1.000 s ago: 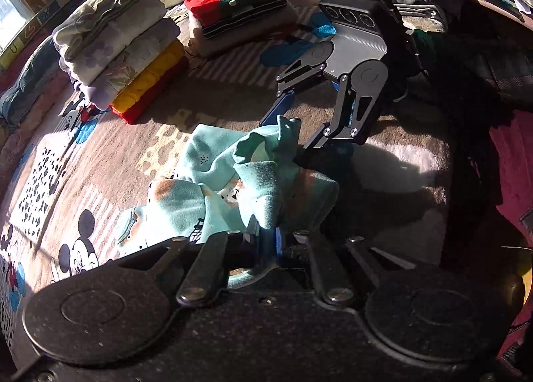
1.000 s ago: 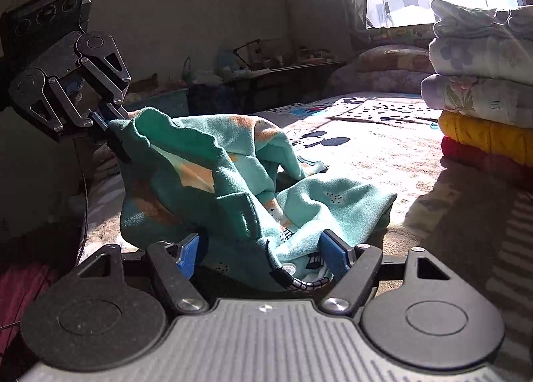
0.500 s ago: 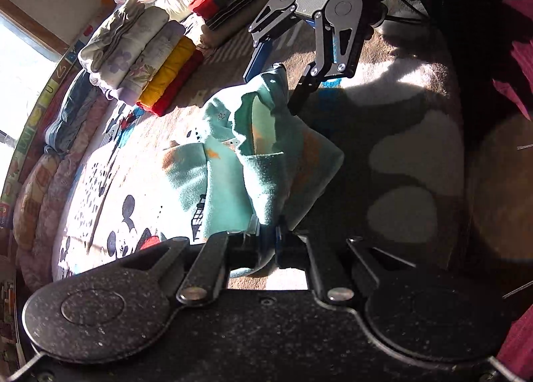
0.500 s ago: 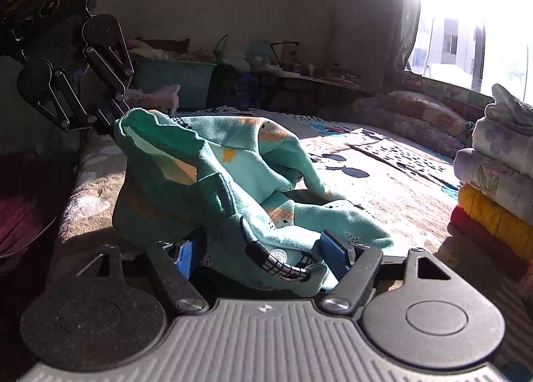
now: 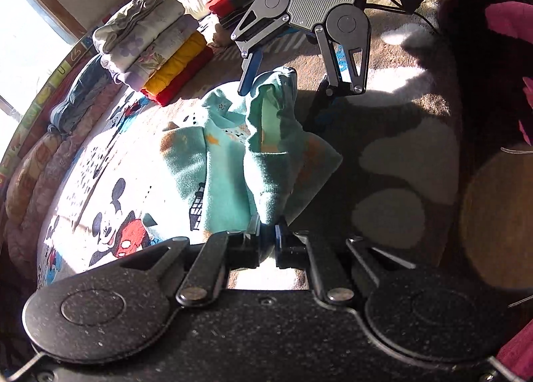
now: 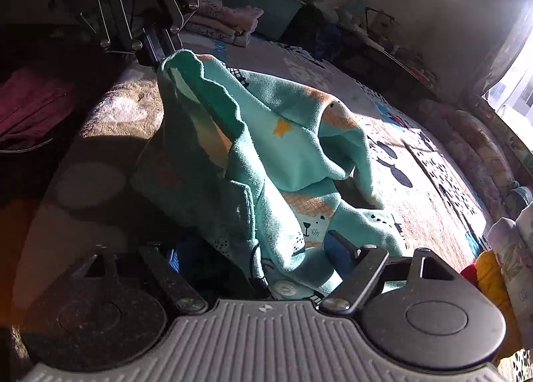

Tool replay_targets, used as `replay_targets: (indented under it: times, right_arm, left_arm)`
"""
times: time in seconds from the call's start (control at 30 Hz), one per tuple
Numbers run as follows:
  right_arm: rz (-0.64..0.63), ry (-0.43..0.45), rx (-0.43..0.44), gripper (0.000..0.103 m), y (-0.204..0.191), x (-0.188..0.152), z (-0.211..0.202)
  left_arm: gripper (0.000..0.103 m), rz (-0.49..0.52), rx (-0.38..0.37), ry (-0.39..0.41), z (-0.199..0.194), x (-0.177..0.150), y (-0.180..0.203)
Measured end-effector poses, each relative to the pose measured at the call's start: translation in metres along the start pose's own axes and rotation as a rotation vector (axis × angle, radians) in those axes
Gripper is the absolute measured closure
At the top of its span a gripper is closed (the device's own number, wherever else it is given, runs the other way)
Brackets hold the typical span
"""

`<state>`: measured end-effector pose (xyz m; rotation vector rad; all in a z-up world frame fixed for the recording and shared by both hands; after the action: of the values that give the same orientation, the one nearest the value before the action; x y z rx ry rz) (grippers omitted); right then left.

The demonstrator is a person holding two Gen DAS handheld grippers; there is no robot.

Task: Fold clothes
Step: 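Lift the sweatshirt with both grippers, bringing the grippers toward each other, then raise the held sweatshirt high with both grippers and shake it out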

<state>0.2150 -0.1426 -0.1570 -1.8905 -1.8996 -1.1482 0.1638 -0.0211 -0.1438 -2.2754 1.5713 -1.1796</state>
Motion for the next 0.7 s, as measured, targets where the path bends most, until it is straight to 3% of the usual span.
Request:
replay_targets:
  times: [0.1, 0.2, 0.23, 0.27, 0.43, 0.7]
  right_arm:
    - [-0.059, -0.063, 0.071, 0.032, -0.001, 0.001, -0.006]
    - [-0.090, -0.131, 0.117, 0.054, 0.001, 0.001, -0.004]
    - [-0.090, -0.166, 0.128, 0.068, 0.001, -0.003, -0.001]
    - [-0.087, -0.189, 0.137, 0.072, 0.001, -0.004, 0.000]
    - [-0.010, -0.188, 0.069, 0.084, -0.005, 0.004, -0.010]
    - [0.173, -0.104, -0.138, 0.087, 0.012, 0.037, -0.061]
  left_arm:
    - [0.097, -0.049, 0.003, 0.018, 0.003, -0.005, -0.001]
    - [0.097, -0.107, 0.006, 0.031, 0.005, -0.007, -0.003]
    - [0.096, -0.119, 0.007, 0.033, 0.006, -0.008, -0.004]
    - [0.095, -0.129, 0.011, 0.035, 0.005, -0.008, -0.005]
    - [0.093, -0.171, 0.049, 0.048, 0.000, -0.005, -0.016]
    - [0.096, -0.192, 0.184, 0.157, -0.030, 0.031, -0.056]
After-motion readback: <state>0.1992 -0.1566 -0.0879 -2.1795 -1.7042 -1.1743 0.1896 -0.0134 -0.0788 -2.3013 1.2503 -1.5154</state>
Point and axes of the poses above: each gripper's, at about its wrist camera, not at the fingertips, and z roughly the way its jaws point, y to its right, x to its top, the point moved 8 cm from there along z, roughly the way its jaws point, and after that the axes turned 2 degrees about x, right-handed, at the moved point
